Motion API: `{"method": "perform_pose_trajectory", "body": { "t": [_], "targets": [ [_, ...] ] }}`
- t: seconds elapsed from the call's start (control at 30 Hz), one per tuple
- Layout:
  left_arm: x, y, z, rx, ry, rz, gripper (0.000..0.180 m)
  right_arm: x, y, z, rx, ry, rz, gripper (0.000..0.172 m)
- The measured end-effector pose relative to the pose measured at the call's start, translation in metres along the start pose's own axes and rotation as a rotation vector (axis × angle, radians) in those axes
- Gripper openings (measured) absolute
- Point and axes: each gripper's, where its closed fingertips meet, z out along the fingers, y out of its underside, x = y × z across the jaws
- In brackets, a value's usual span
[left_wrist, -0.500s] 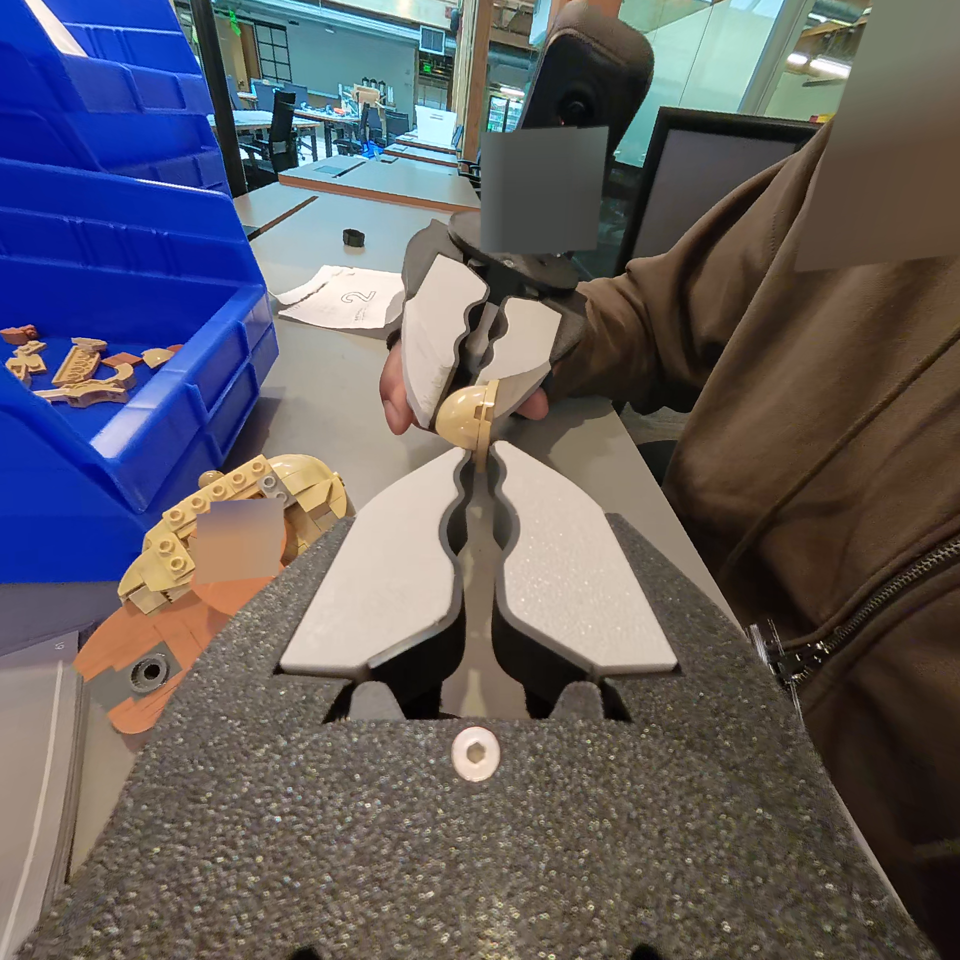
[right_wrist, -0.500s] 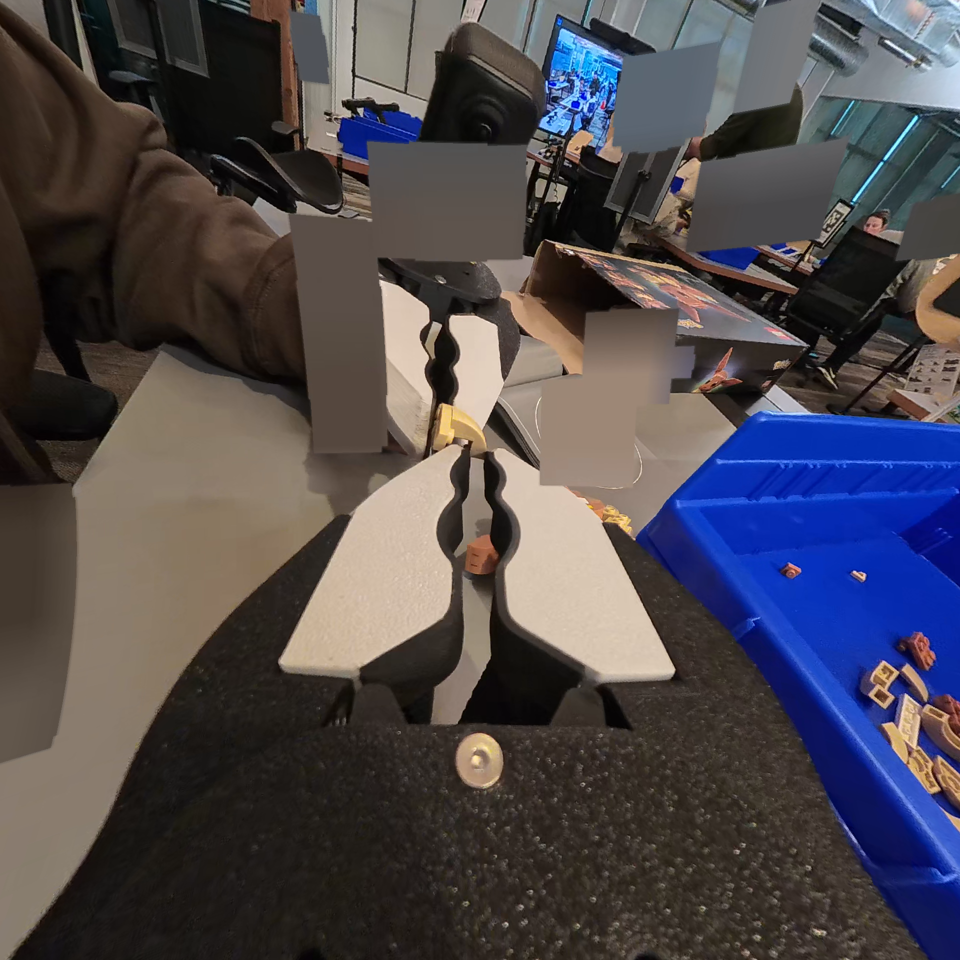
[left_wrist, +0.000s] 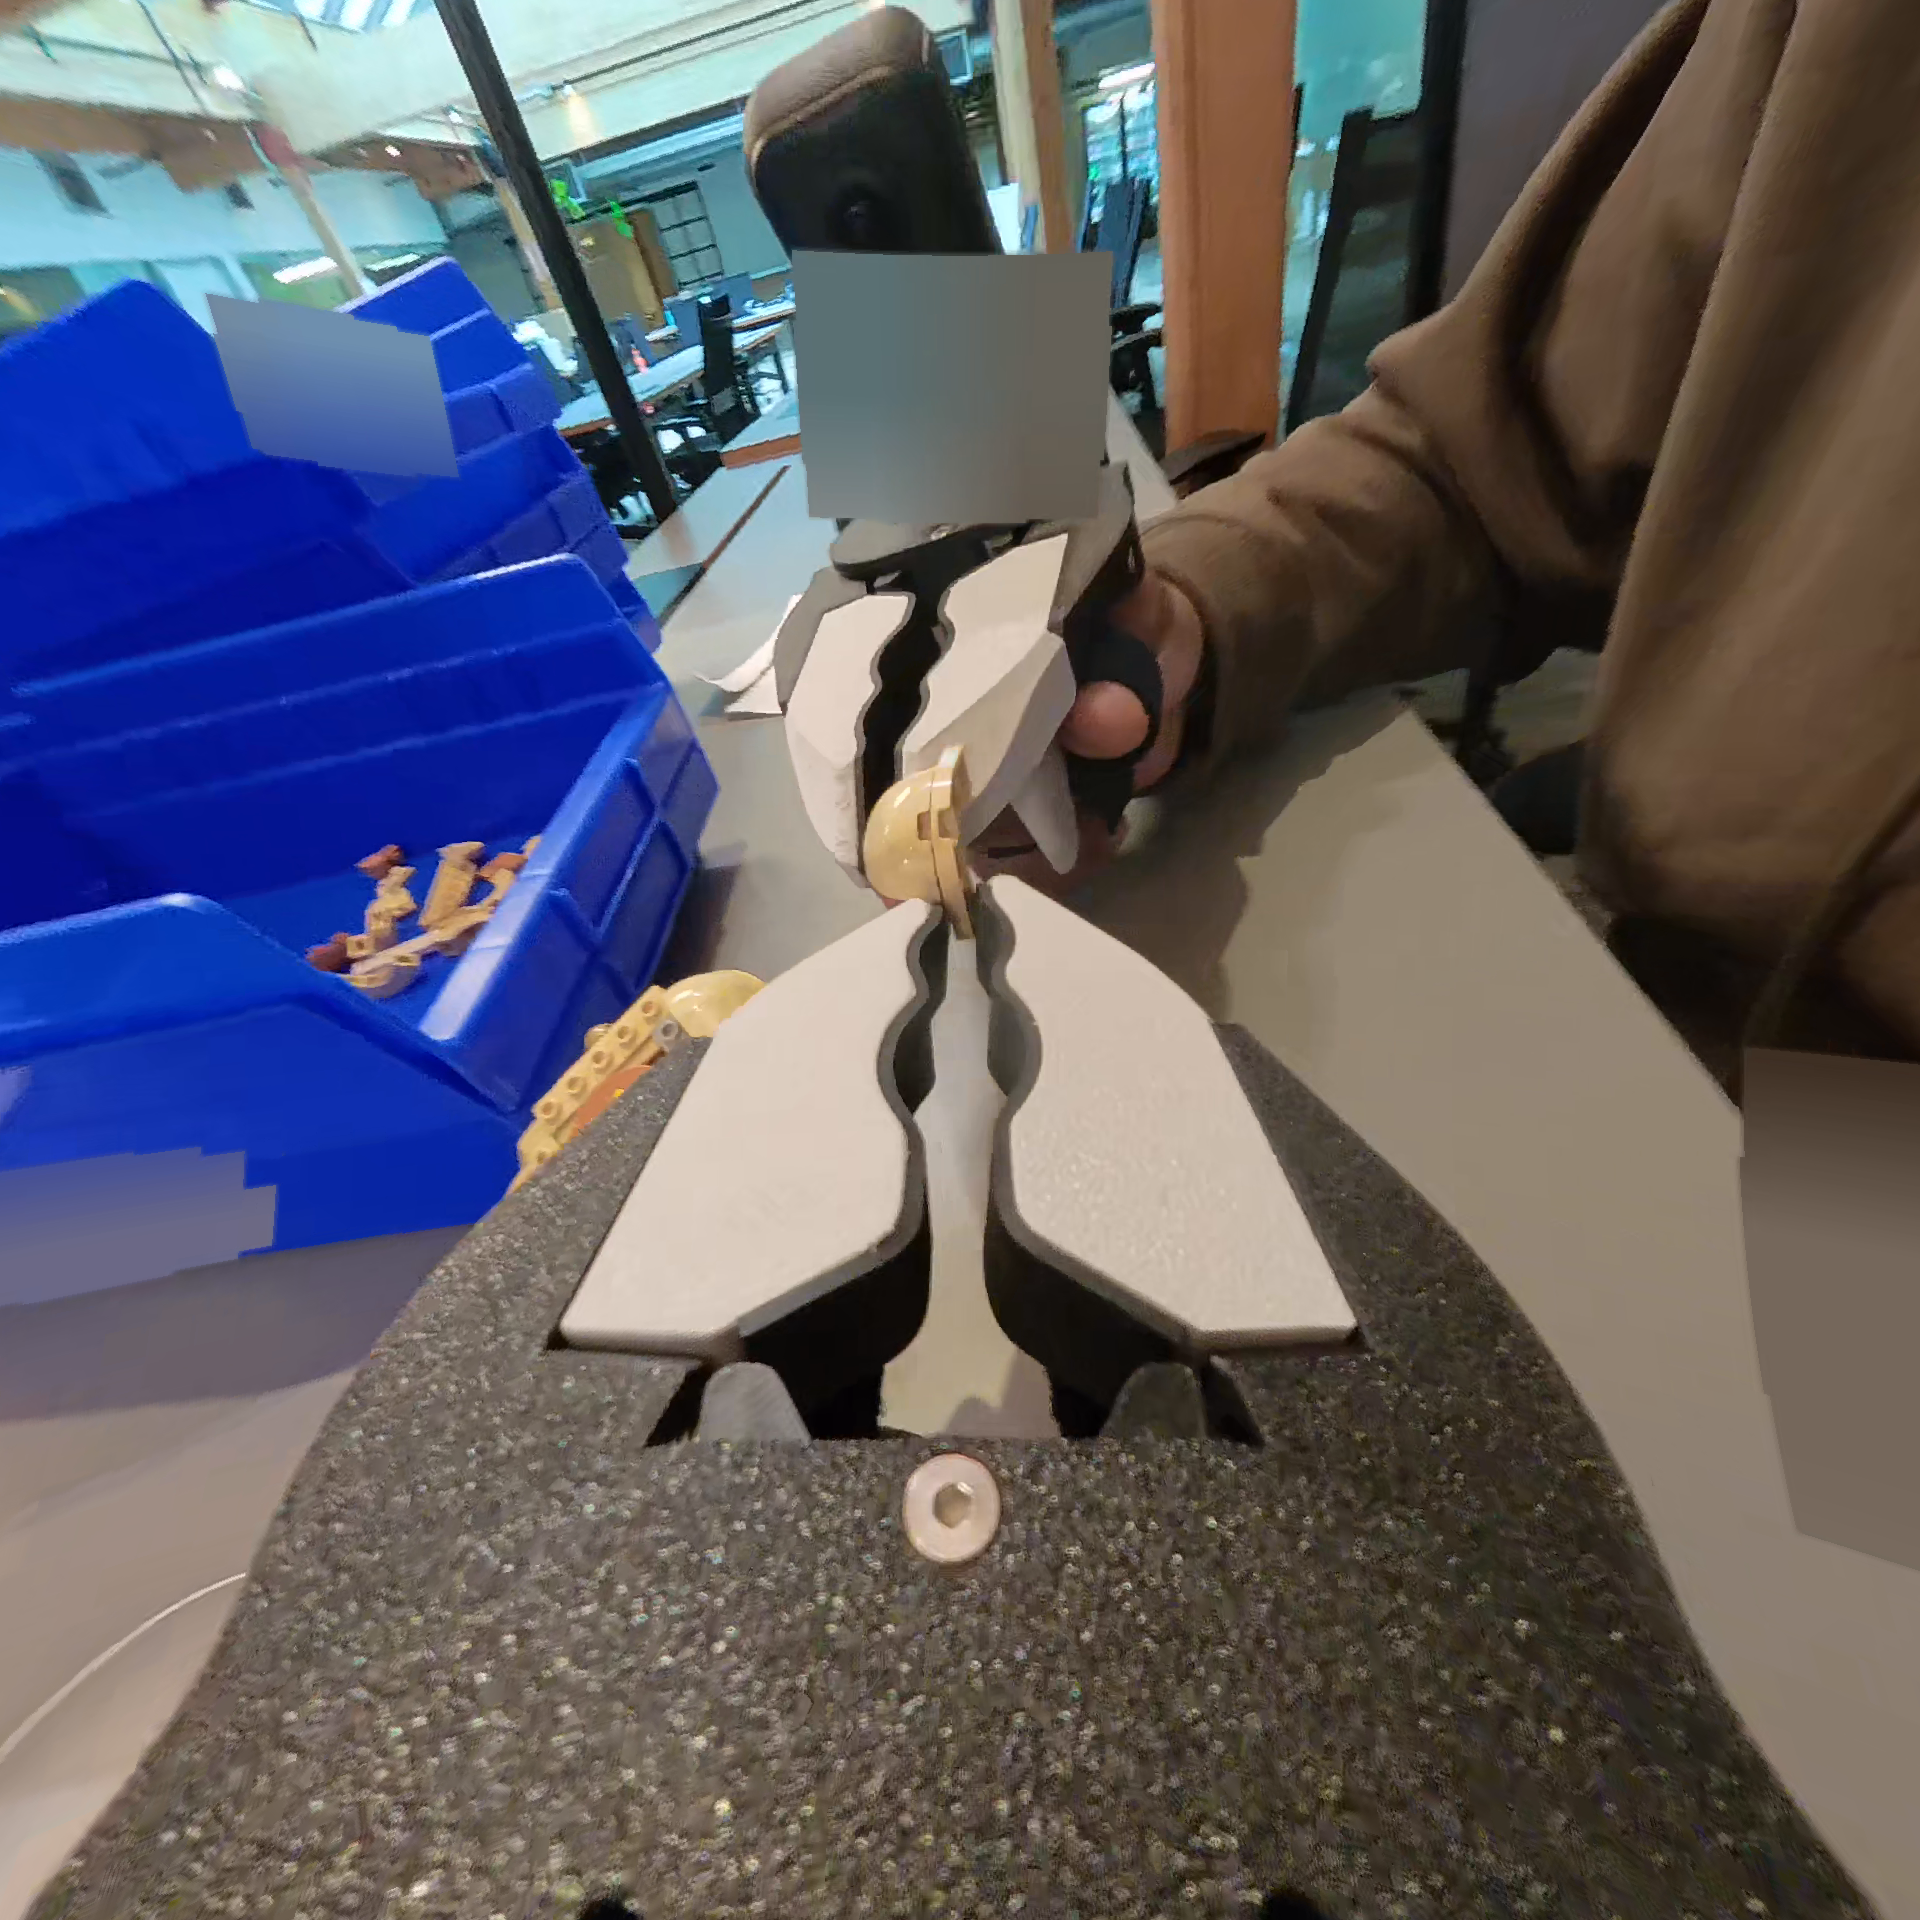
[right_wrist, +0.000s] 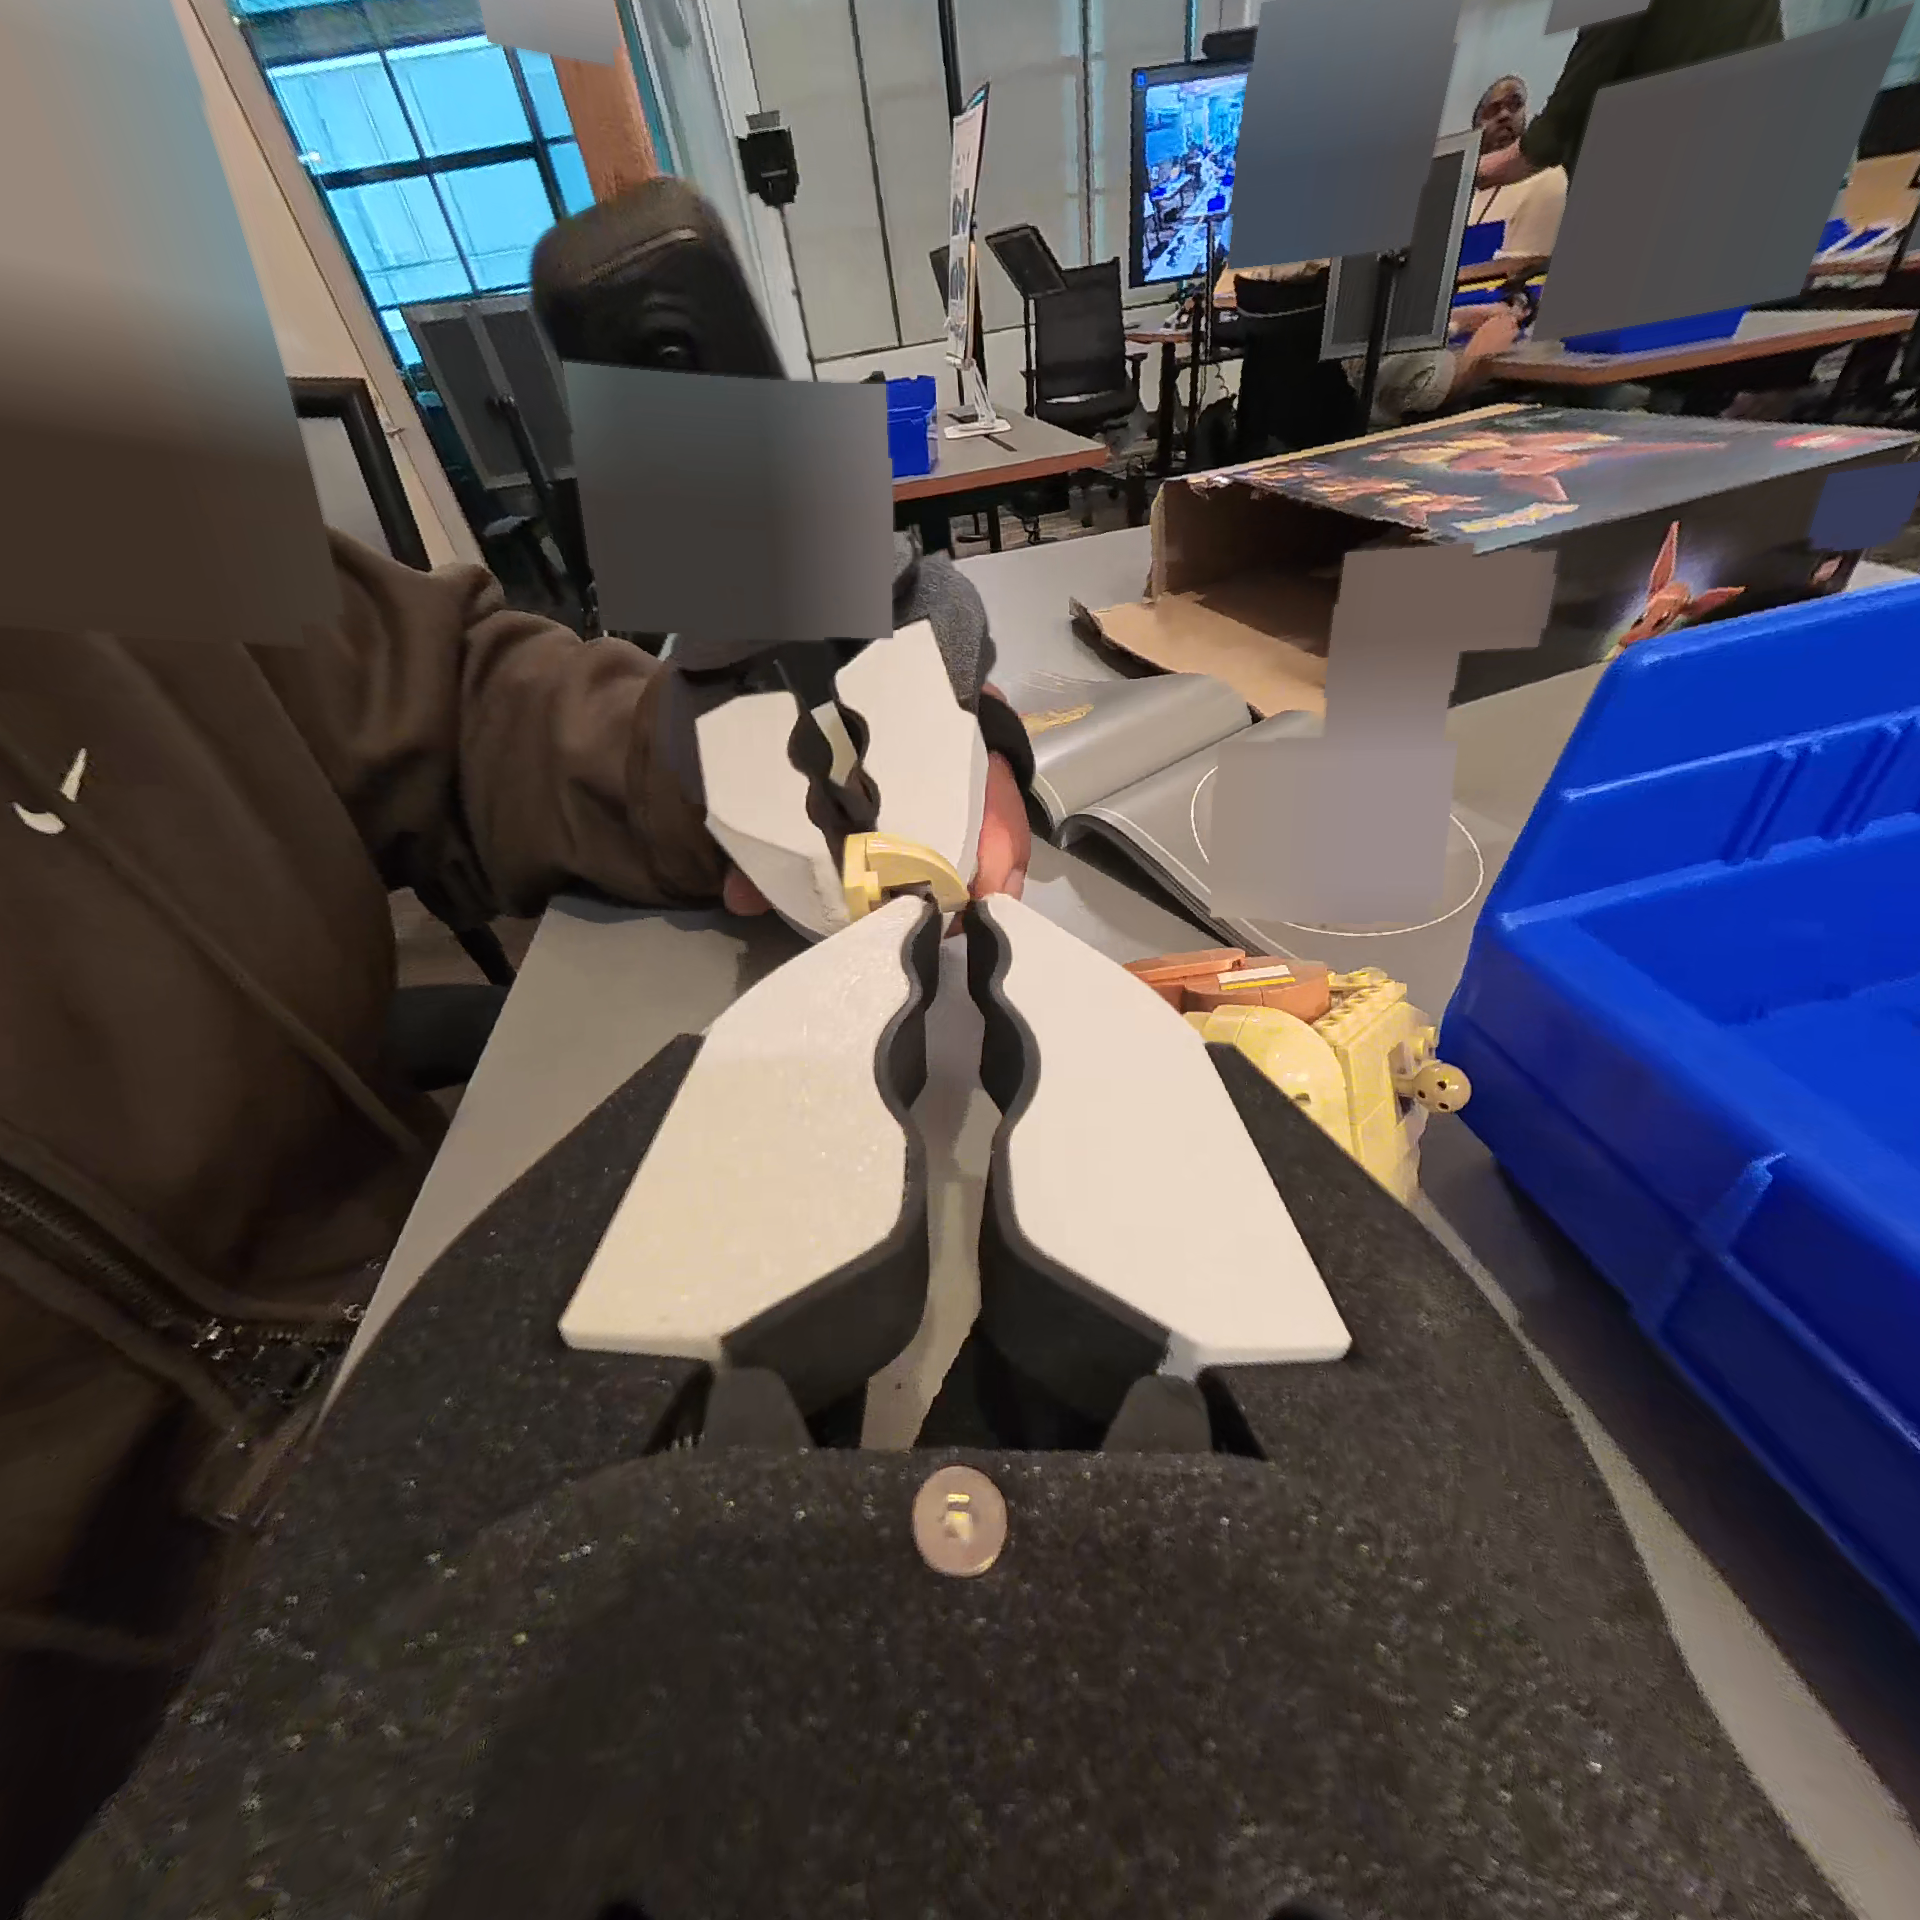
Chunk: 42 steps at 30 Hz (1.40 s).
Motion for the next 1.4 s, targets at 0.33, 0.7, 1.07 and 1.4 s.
{"method": "perform_pose_trajectory", "body": {
  "t": [0.33,0.7,1.07,1.4],
  "targets": [
    [0.005,0.008,0.007,-0.102,-0.082,0.205,0.005,0.030,-0.014,-0.023,0.092,0.068,0.070,0.000],
    [0.025,-0.003,0.000,0.062,0.204,-0.113,0.004,-0.019,0.009,-0.005,-0.056,-0.030,-0.381,0.010],
    [0.046,0.006,0.001,0.019,0.347,-0.143,0.005,-0.039,0.016,-0.002,-0.071,-0.104,-0.467,0.006],
    [0.027,-0.001,0.000,0.044,0.184,-0.044,0.005,-0.024,0.004,-0.001,-0.046,-0.038,-0.319,0.006]
  ]
}}
